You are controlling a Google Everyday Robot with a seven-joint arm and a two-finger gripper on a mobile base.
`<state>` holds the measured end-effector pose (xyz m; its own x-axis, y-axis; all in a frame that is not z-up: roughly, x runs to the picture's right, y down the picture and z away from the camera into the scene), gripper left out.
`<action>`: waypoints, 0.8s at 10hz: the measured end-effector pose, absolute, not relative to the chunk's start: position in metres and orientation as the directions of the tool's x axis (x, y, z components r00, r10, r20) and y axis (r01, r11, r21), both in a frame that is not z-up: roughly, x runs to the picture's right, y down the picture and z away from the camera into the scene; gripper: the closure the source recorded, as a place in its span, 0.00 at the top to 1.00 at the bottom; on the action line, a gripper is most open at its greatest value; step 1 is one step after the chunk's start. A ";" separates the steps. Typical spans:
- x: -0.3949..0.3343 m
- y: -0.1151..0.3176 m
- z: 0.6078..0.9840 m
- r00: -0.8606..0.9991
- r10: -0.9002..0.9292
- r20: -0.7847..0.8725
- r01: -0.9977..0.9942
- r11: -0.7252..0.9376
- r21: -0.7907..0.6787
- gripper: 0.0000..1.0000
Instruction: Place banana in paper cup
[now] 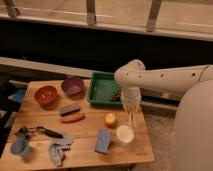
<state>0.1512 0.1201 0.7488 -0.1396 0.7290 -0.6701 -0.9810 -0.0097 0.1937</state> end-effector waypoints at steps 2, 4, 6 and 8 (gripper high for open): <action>0.147 0.133 0.741 -0.150 0.716 -0.682 -0.980 -0.016 0.200 0.00; 0.144 0.143 0.727 -0.159 0.714 -0.682 -0.980 -0.033 0.194 0.00; 0.146 0.147 0.714 -0.167 0.720 -0.673 -0.981 -0.053 0.187 0.00; 0.139 0.154 0.705 -0.155 0.716 -0.681 -0.984 -0.050 0.171 0.00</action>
